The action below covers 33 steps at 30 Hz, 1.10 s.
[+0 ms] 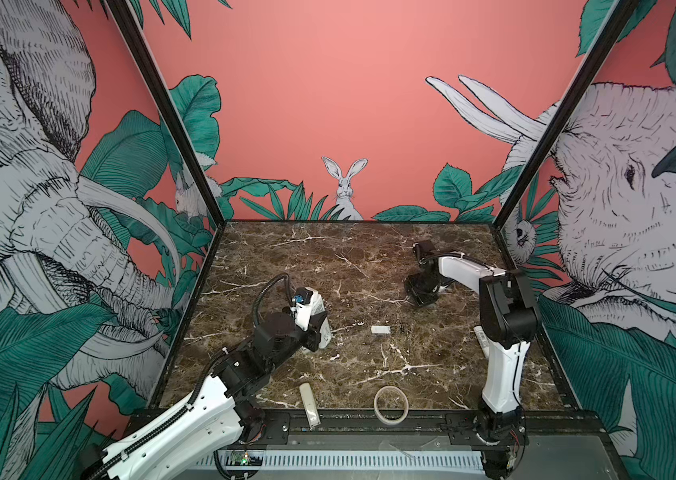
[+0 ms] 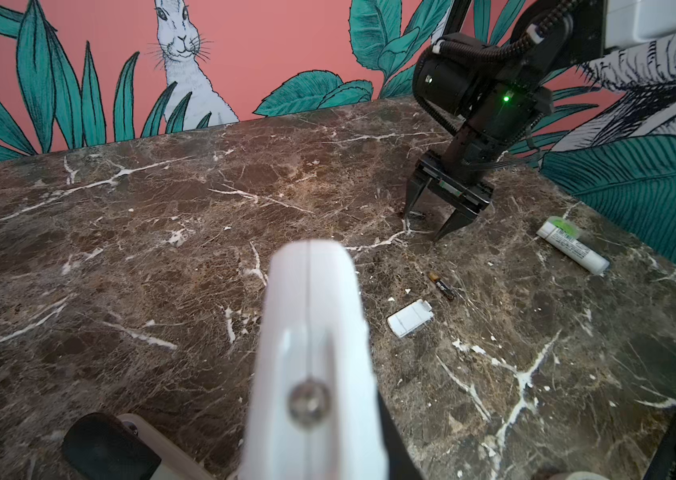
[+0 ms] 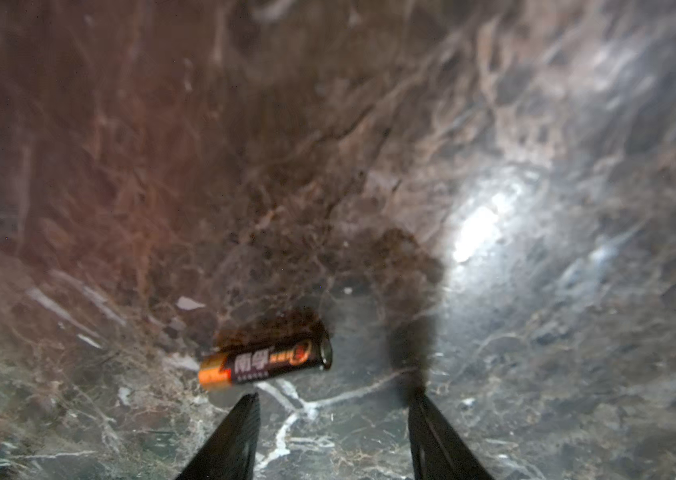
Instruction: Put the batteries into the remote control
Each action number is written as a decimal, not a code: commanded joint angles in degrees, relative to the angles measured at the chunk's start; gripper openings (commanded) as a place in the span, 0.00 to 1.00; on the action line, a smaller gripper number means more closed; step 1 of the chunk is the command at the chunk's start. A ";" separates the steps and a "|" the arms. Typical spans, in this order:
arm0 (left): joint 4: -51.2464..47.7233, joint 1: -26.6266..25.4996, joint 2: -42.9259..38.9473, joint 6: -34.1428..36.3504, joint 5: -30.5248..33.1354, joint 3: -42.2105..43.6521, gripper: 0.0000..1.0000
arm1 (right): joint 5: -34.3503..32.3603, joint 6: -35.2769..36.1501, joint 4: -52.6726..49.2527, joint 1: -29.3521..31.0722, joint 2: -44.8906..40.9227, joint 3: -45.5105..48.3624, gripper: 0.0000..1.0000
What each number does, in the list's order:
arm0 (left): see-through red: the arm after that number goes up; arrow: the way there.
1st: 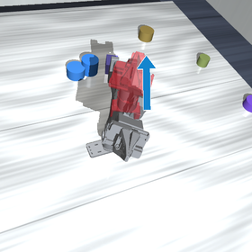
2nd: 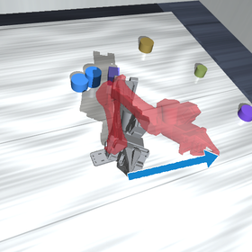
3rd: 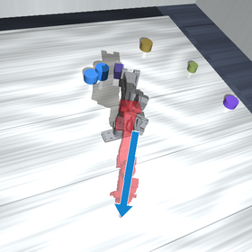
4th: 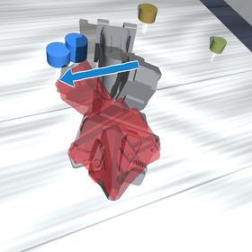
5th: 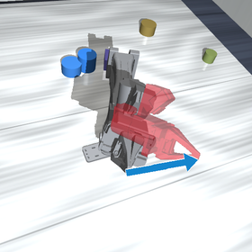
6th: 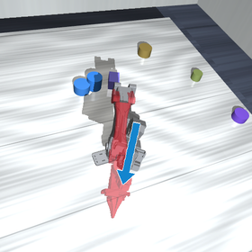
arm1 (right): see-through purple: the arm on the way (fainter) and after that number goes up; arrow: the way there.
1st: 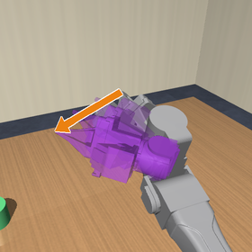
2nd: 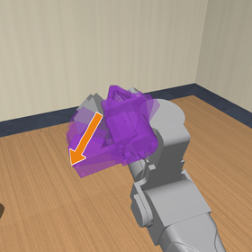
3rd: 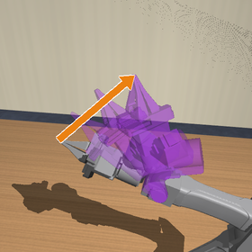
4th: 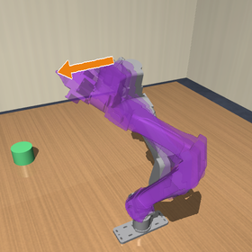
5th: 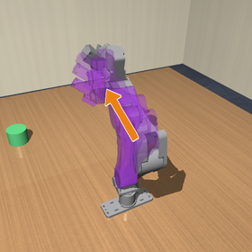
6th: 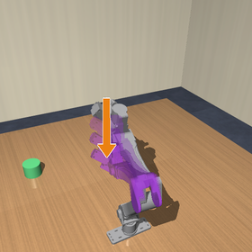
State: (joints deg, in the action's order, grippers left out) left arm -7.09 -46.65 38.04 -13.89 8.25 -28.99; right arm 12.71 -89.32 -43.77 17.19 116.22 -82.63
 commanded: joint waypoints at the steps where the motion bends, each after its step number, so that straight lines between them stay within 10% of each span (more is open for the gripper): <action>1: 1.37 0.41 -0.86 0.09 0.98 0.58 0.00 | -4.50 -14.06 1.88 0.06 1.10 0.44 0.57; 33: 4.98 8.01 3.79 -1.89 -5.09 -0.01 0.00 | -3.11 -12.52 -0.72 -4.80 5.82 -7.66 0.57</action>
State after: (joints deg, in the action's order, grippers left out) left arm -4.43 -39.70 42.04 -15.03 4.21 -28.97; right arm 11.68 -93.65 -41.01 12.12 120.25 -88.99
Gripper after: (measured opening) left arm 0.208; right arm 0.579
